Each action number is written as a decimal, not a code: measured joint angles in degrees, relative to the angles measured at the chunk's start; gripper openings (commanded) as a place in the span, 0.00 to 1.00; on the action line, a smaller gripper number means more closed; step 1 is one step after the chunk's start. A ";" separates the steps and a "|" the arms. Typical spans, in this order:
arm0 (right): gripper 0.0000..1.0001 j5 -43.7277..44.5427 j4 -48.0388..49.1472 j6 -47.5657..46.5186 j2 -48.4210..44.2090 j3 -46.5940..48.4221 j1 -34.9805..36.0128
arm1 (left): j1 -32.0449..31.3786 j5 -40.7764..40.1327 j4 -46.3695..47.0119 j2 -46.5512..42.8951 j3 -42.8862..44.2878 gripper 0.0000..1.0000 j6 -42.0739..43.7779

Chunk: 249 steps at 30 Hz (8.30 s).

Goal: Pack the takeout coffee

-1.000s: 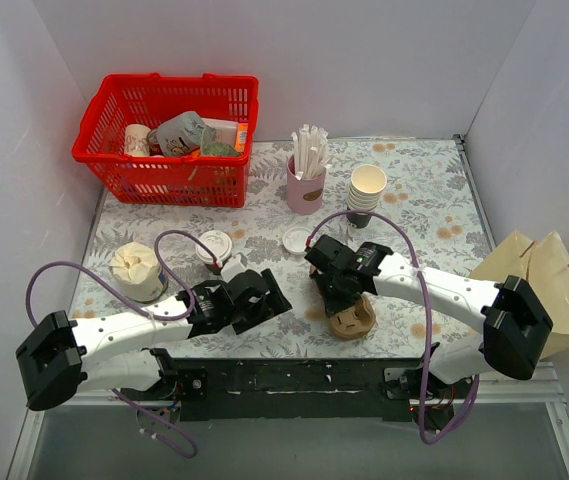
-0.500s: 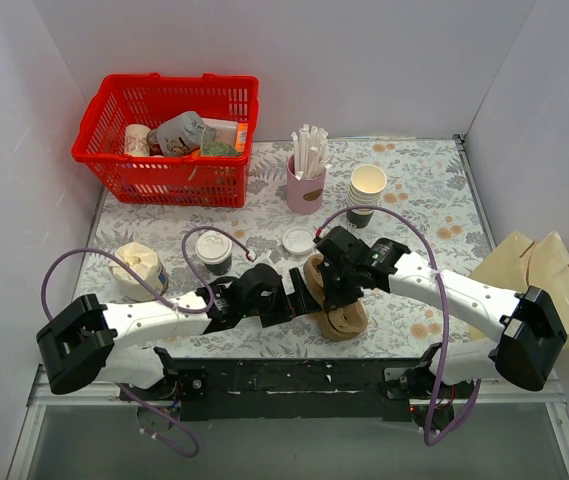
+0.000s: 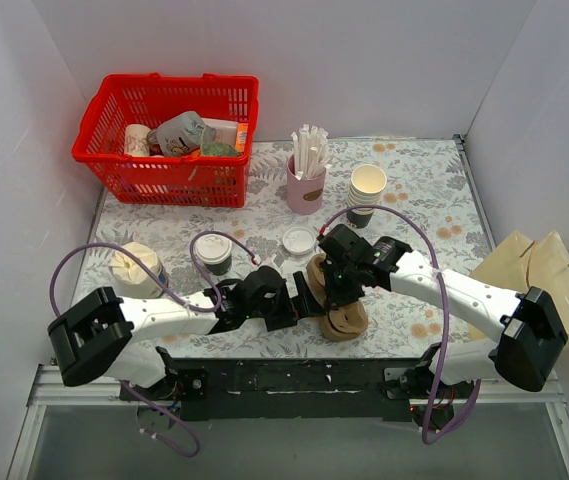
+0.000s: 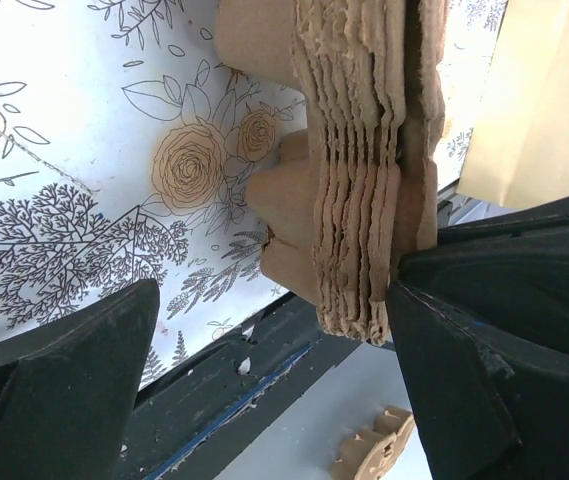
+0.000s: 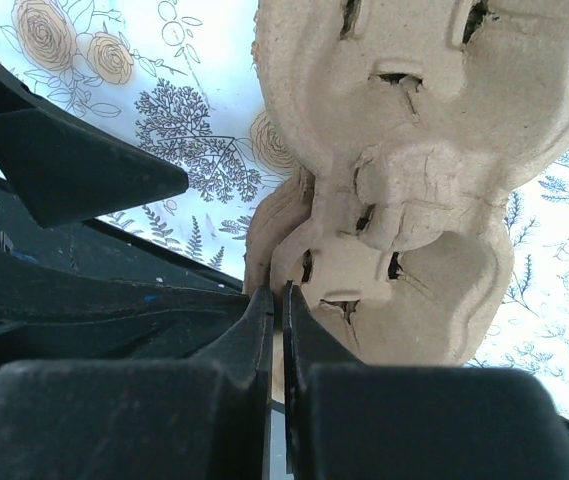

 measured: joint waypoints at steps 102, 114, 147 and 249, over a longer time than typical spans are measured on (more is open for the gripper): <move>0.01 -11.80 -12.15 -5.16 -6.29 9.73 -8.76 | -0.52 -0.44 -16.39 14.34 15.15 0.96 -4.83; 0.37 -12.46 -8.17 -11.02 -4.83 3.54 -9.01 | -0.50 -0.20 -18.86 14.71 17.51 0.97 -2.14; 0.64 3.45 0.76 -18.71 9.16 14.80 -5.60 | 2.60 -8.00 -35.39 -3.41 16.94 0.98 2.12; 0.01 23.47 -4.39 -13.03 -18.36 18.12 -2.54 | -3.65 -8.41 -30.14 -4.48 25.11 0.98 6.54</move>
